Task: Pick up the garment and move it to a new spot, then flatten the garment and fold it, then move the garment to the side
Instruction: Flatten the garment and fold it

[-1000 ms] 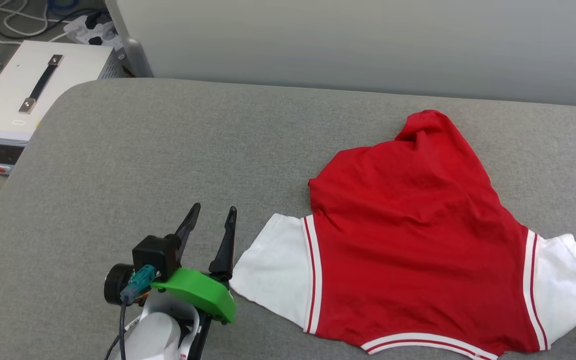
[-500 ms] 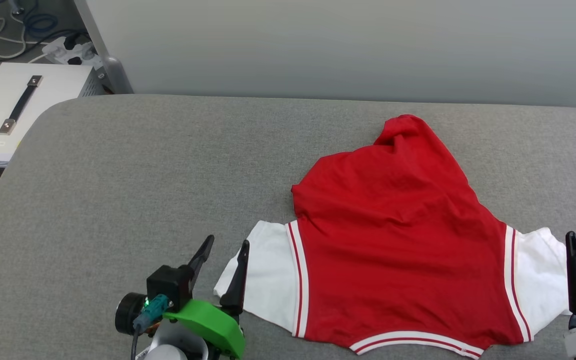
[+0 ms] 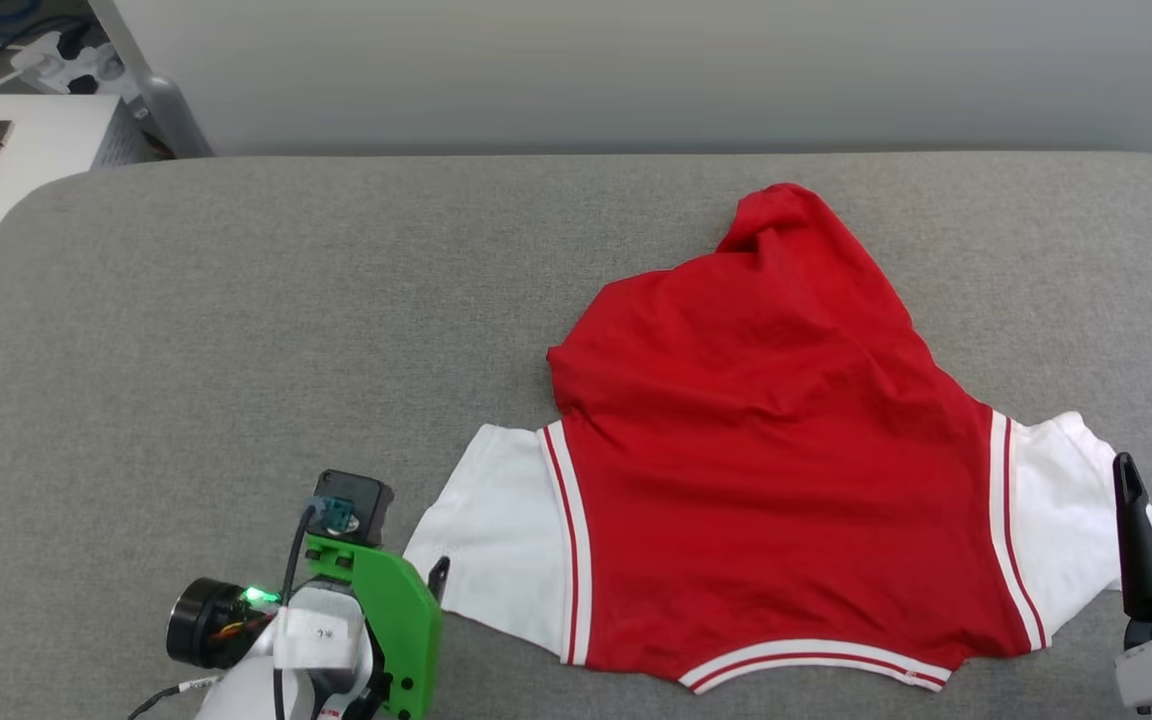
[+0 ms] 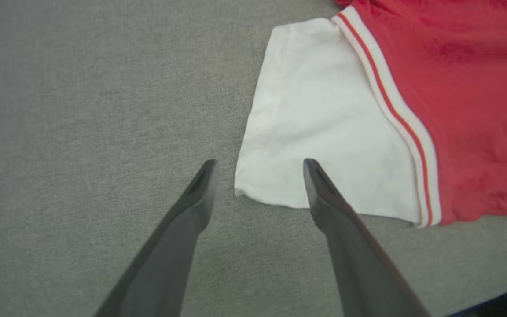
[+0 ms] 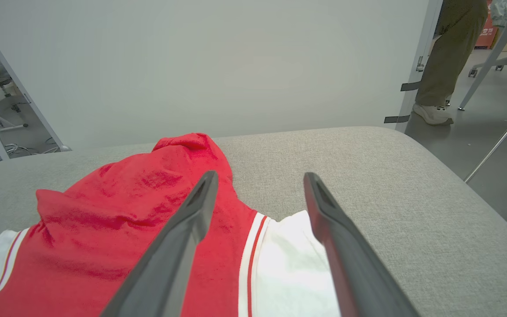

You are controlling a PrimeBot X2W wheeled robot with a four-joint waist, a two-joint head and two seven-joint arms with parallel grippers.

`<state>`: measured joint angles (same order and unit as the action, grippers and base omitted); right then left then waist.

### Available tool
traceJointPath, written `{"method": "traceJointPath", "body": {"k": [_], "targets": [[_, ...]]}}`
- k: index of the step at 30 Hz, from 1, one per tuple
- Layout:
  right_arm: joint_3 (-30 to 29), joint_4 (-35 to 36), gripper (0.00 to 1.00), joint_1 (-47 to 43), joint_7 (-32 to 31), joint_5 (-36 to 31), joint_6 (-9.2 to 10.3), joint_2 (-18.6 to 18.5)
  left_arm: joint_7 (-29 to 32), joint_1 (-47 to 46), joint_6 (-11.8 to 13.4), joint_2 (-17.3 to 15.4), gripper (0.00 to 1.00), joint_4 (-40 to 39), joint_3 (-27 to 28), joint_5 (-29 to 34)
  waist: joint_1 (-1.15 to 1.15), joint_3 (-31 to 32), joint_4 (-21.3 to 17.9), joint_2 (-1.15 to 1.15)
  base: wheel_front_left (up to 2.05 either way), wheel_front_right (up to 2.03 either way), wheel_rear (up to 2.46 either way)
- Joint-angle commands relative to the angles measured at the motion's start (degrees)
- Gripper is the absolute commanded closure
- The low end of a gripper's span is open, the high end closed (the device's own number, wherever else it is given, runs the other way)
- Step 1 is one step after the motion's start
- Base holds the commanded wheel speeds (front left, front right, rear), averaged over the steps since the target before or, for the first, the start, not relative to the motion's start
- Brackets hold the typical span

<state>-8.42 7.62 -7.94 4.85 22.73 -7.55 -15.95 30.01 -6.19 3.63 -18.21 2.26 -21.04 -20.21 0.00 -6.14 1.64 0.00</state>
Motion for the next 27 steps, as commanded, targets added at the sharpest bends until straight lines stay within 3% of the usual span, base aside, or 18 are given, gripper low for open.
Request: {"method": "traceJointPath", "body": {"k": [1, 6, 11, 17, 18, 19, 27], "targets": [[0.45, -0.04, 0.0, 1.18, 0.01, -0.6, 0.06, 0.2, 2.18, -0.26, 0.73, -0.77, 0.0, -0.61, -0.05, -0.33, 0.0, -1.47, -1.2, 0.0, 0.0, 0.0, 0.0], [1.32, -0.62, 0.0, 2.34, -0.14, -0.5, 0.06, -0.19, 5.43, -0.19, 2.15, -1.3, 0.0, -1.18, 0.62, -0.98, 0.0, -3.35, -2.39, 0.0, 0.0, 0.0, 0.0], [2.1, -1.16, 0.0, 3.4, 0.0, -0.2, 0.06, -1.07, 5.22, -1.37, 3.32, -1.33, 0.0, 4.5, 0.41, 0.04, 0.0, -4.89, -3.21, 0.0, 0.0, 0.0, 0.0], [2.65, -2.07, 0.0, 3.7, -0.11, -1.54, 0.06, -1.85, 2.8, -2.01, 2.01, 0.45, 0.0, 10.45, -0.02, -1.57, 0.0, -5.48, -3.28, 0.0, 0.0, 0.0, 0.0], [2.58, -2.51, 0.0, 3.64, -0.19, -1.68, 0.06, -1.99, 2.91, -2.09, 1.04, 1.14, 0.75, 12.19, -0.35, -2.66, 0.0, -5.27, -3.04, 0.0, 0.0, 0.0, 0.0], [2.62, -2.72, 0.0, 3.56, -0.33, -1.82, 0.06, -2.13, 2.7, -2.14, 0.67, 1.42, 1.0, 12.64, -0.36, -3.13, 0.0, -5.04, -2.89, 0.0, 0.0, 0.0, 0.0], [1.67, -4.69, 0.0, 2.62, -6.14, -2.85, 0.06, -4.61, -3.61, -1.91, 0.68, 1.94, 1.0, 9.19, 2.94, -5.66, 0.0, -1.9, -0.7, 0.0, 0.0, 0.0, 0.0]]}}
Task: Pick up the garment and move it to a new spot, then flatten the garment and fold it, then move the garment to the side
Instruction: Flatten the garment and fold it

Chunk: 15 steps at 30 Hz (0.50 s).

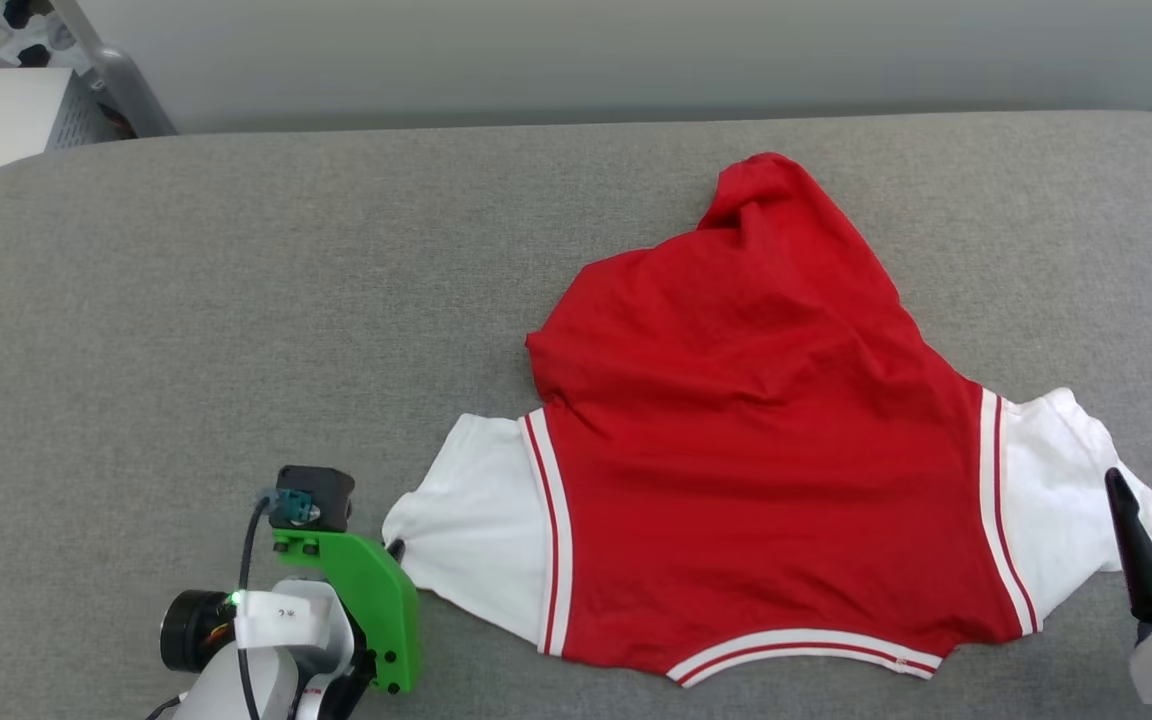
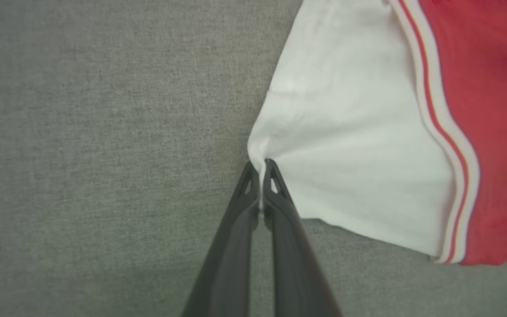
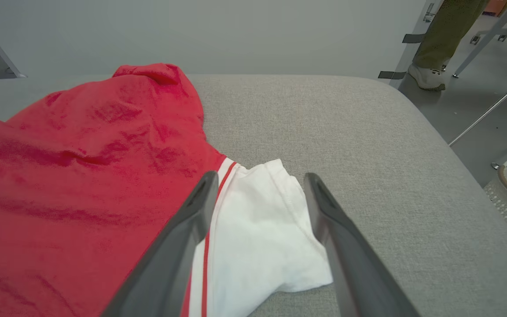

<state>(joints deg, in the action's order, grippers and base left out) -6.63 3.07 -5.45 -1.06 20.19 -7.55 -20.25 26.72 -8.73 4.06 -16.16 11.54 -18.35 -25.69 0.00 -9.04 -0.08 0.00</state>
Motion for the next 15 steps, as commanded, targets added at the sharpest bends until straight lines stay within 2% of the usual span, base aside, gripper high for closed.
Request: {"method": "traceJointPath", "body": {"k": [1, 9, 10, 11, 15], "targets": [[-0.36, -0.45, 0.0, 0.0, -2.11, -0.44, 0.06, -0.95, -0.9, 0.87, 0.5, -0.22, 1.0, -1.44, 0.78, -0.43, 0.0, 1.45, 1.44, 0.0, 0.0, 0.0, 0.0], [-1.8, -1.25, 0.0, -0.06, -21.49, 0.98, 0.06, -5.31, -0.72, 4.4, 2.91, -2.41, 1.0, -13.15, 3.58, -1.22, 0.0, 2.08, 3.69, 0.0, 0.0, 0.0, 0.0], [-3.58, -2.34, 0.0, 0.6, -30.43, 1.34, 0.06, -5.11, 0.43, 5.45, 3.48, -3.08, 1.0, -16.48, 3.77, -1.32, 0.0, 1.42, 4.4, 0.0, 0.0, 0.0, 0.0], [-4.32, -2.75, 0.0, 0.86, -33.67, 1.28, 0.06, -4.88, 0.76, 5.62, 3.68, -3.19, 1.0, -17.49, 3.75, -1.3, 0.0, 1.03, 4.72, 0.0, 0.0, 0.0, 0.0], [-4.95, -3.16, 0.0, 2.72, -39.76, 0.57, 0.06, -4.3, 1.2, 5.8, 4.08, -3.13, 1.0, -19.88, 3.47, -1.27, 0.0, -0.36, 5.61, 0.0, 0.0, 0.0, 0.0]]}}
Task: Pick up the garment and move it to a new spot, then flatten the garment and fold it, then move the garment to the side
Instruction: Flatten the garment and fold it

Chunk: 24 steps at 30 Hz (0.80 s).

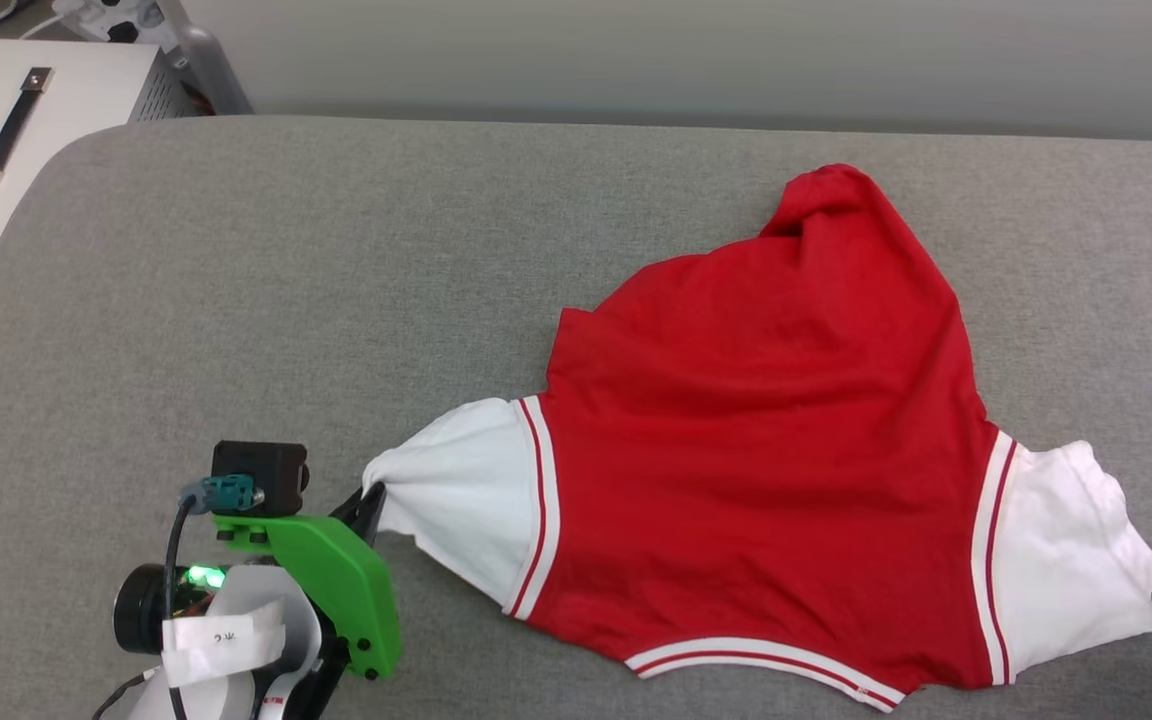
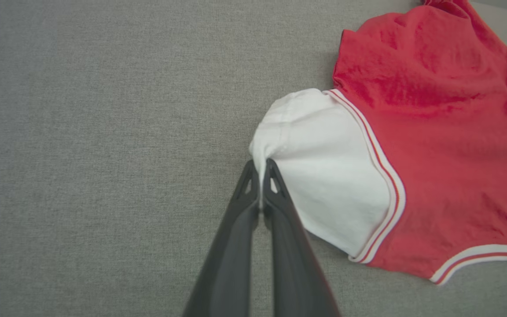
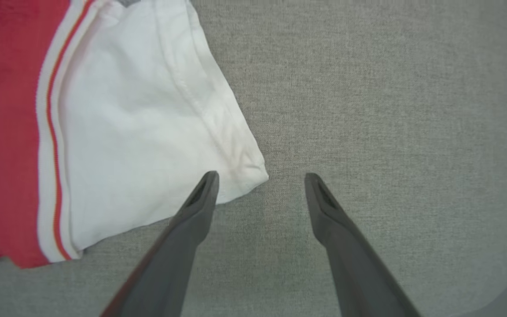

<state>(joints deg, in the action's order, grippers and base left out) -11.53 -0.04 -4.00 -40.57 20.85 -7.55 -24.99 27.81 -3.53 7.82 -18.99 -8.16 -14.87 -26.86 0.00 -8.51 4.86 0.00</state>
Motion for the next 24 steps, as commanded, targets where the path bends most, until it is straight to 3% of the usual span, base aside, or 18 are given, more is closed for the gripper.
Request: {"method": "traceJointPath", "body": {"k": [1, 17, 18, 19, 20, 24], "targets": [[-0.05, -0.36, 0.0, 1.64, -1.18, -0.18, 0.06, 0.67, 0.14, 0.57, 0.35, -0.24, 1.0, -0.46, -0.12, -0.1, 0.0, -1.16, 0.84, 0.0, 0.0, 0.0, 0.0], [2.85, -8.11, 0.0, 2.98, -2.71, -1.01, 0.06, 1.92, -0.42, -1.13, -0.59, -0.34, 1.0, -0.88, -1.36, -0.19, 0.0, -3.93, 2.42, 0.0, 0.0, 0.0, 0.0], [3.47, -8.65, 0.22, 2.77, -2.94, -0.49, 0.06, 2.02, -0.5, -1.17, -0.65, -0.38, 1.0, -0.75, -1.33, -0.28, 0.0, -3.92, 2.43, 0.0, 0.0, 0.0, 0.0], [4.18, -8.97, 0.83, 2.64, -2.97, 0.0, 0.06, 1.93, -0.61, -1.22, -0.69, -0.43, 1.0, -0.59, -1.28, -0.34, 0.0, -3.87, 2.43, 0.0, 0.0, 0.0, 0.0], [4.6, -9.16, 1.0, 2.63, -2.77, 0.39, 0.06, 1.81, -0.7, -1.24, -0.72, -0.46, 1.0, -0.44, -1.26, -0.38, 0.0, -3.75, 2.4, 0.0, 0.0, 0.0, 0.0], [4.95, -9.07, 1.0, 3.35, -0.16, 1.49, 0.06, 1.17, -0.96, -0.97, -0.85, -0.7, 1.0, 0.48, -1.09, -0.73, 0.0, -2.4, 2.07, 0.0, 0.0, 0.0, 0.0]]}}
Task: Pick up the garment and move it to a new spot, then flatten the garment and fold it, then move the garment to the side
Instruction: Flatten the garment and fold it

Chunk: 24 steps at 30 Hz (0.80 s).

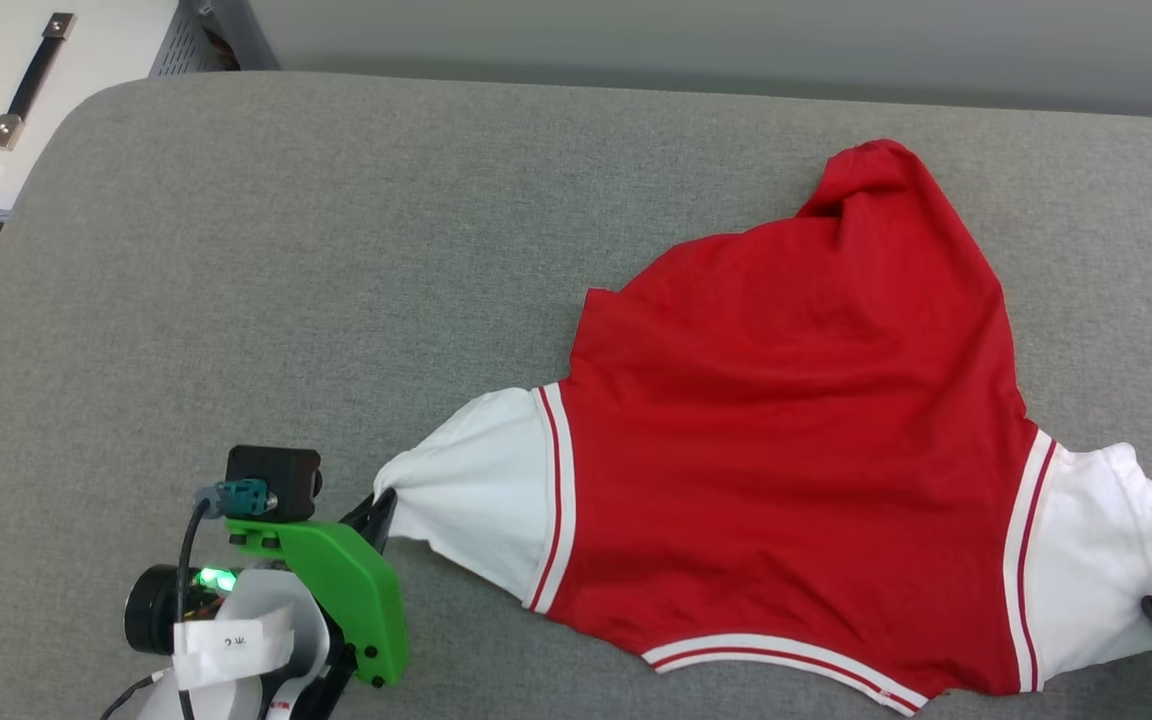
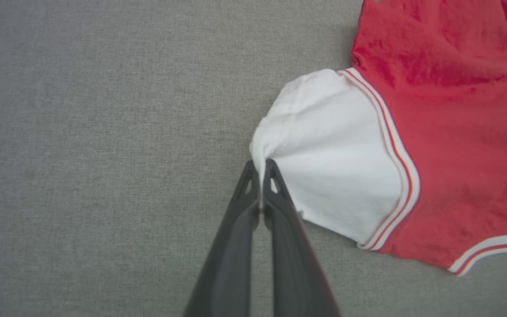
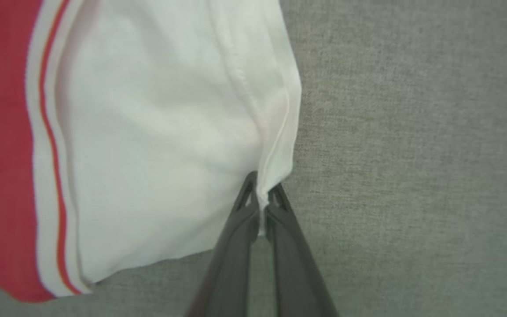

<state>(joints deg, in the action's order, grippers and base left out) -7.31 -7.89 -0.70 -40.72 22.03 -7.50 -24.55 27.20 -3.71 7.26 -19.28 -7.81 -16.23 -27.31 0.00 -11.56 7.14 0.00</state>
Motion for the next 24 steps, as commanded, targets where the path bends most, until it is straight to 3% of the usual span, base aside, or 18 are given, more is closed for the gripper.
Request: {"method": "traceJointPath", "body": {"k": [1, 13, 24], "targets": [[0.91, -0.96, 1.0, 0.22, 0.83, 0.56, 0.01, 0.48, -0.32, -0.65, -0.54, -0.74, 1.0, 0.37, 0.12, -0.19, 0.0, 1.31, -0.36, 0.0, 0.0, 0.0, 0.0], [-0.88, 7.86, 1.0, 2.63, 6.02, 5.8, 0.01, -5.13, 0.16, 0.47, -1.71, -4.06, 1.0, -2.76, 1.99, -1.63, 0.0, 9.06, -1.93, 0.0, 0.0, 0.0, 0.0], [-1.18, 14.26, 1.0, 10.84, 5.16, 11.32, 0.01, -12.37, 3.14, -5.16, -1.55, -7.88, 1.0, -10.5, 6.41, -3.16, 0.0, 13.91, -3.75, 0.0, 0.0, 0.0, 0.0]]}}
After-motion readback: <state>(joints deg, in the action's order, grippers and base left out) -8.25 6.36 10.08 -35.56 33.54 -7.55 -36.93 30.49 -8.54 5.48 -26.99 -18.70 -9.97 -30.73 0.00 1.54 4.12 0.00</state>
